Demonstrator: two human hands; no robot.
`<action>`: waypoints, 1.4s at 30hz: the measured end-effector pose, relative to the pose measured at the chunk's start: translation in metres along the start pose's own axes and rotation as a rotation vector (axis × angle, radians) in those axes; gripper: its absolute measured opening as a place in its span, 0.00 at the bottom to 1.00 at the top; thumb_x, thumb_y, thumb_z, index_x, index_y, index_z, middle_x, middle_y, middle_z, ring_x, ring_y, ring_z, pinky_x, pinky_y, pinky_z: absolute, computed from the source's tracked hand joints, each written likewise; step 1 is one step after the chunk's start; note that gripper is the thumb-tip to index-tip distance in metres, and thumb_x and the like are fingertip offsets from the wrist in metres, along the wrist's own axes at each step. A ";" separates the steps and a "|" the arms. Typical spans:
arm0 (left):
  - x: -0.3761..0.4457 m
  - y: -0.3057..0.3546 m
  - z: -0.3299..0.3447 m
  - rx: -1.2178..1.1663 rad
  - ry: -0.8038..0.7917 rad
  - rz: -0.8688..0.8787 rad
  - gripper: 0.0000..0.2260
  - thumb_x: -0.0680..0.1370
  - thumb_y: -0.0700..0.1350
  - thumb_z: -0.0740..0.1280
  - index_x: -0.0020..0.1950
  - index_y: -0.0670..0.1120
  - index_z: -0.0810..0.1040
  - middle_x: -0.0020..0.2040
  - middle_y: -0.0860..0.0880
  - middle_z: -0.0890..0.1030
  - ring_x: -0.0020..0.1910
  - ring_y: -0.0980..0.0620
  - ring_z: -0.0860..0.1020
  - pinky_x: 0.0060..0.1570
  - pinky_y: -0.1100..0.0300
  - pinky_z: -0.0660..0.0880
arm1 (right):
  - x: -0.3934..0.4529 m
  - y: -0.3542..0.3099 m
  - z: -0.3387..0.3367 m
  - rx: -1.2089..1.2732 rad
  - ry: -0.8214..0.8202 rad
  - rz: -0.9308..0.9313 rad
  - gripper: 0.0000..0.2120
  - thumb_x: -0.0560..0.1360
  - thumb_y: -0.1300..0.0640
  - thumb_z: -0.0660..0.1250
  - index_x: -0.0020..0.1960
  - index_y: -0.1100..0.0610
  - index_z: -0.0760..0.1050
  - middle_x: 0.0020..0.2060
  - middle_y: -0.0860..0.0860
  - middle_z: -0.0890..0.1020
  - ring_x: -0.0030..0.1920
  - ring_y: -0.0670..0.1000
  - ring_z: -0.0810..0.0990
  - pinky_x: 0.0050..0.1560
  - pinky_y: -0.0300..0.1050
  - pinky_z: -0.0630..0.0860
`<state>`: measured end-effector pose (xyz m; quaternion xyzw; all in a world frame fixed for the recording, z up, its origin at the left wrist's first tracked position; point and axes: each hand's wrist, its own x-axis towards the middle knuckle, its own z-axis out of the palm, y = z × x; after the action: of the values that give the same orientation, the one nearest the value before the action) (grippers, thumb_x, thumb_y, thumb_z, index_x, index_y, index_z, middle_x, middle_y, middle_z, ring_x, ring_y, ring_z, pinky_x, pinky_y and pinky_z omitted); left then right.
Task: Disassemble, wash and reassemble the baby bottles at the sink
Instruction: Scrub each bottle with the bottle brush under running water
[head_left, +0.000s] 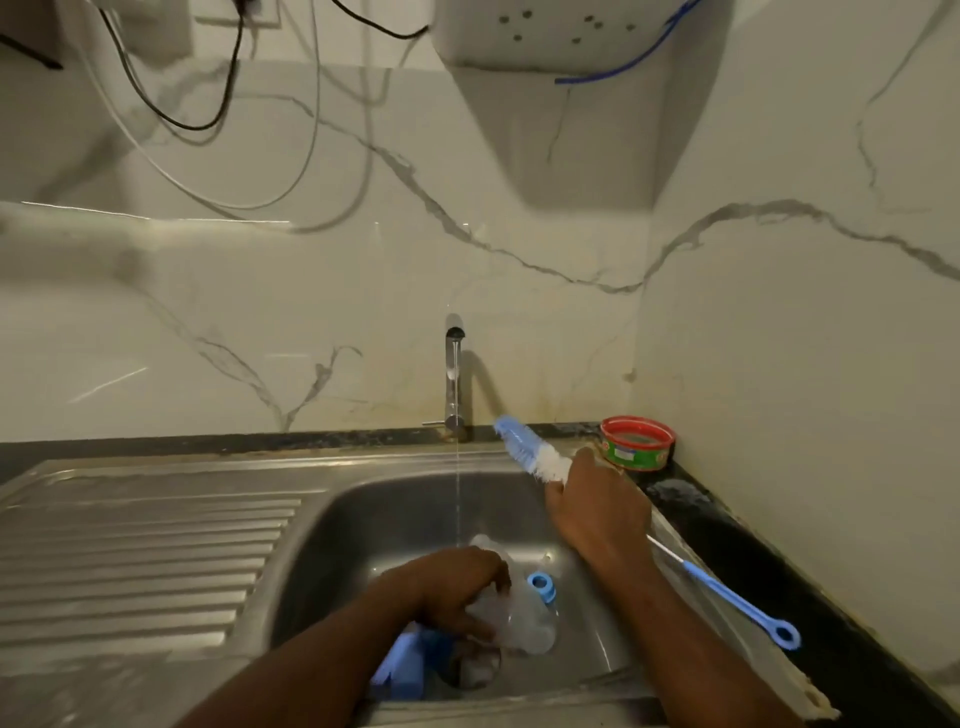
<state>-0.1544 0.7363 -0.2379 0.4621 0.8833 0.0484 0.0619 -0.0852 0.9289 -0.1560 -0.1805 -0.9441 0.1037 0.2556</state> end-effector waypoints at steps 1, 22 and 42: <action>-0.003 -0.002 -0.005 -0.141 0.055 -0.039 0.24 0.75 0.60 0.72 0.67 0.53 0.71 0.64 0.51 0.76 0.59 0.53 0.76 0.59 0.55 0.74 | 0.000 0.000 -0.001 0.009 0.009 0.014 0.21 0.78 0.39 0.63 0.62 0.52 0.71 0.51 0.51 0.81 0.50 0.52 0.81 0.41 0.46 0.74; 0.011 -0.042 -0.023 -0.957 0.853 -0.533 0.21 0.78 0.50 0.72 0.68 0.47 0.70 0.61 0.46 0.79 0.56 0.52 0.79 0.59 0.49 0.79 | 0.024 -0.017 0.001 -0.111 0.027 -0.078 0.17 0.82 0.44 0.58 0.65 0.52 0.72 0.52 0.50 0.82 0.49 0.50 0.82 0.48 0.47 0.81; 0.002 -0.042 -0.027 -0.639 0.911 -0.358 0.20 0.76 0.50 0.75 0.66 0.51 0.76 0.57 0.56 0.80 0.53 0.63 0.77 0.50 0.75 0.69 | 0.003 -0.024 -0.009 0.058 0.072 -0.312 0.16 0.81 0.49 0.61 0.68 0.38 0.75 0.52 0.46 0.85 0.51 0.51 0.83 0.50 0.50 0.80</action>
<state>-0.1937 0.7131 -0.2171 0.1965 0.8269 0.4949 -0.1808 -0.0902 0.9089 -0.1398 -0.0280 -0.9475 0.0837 0.3073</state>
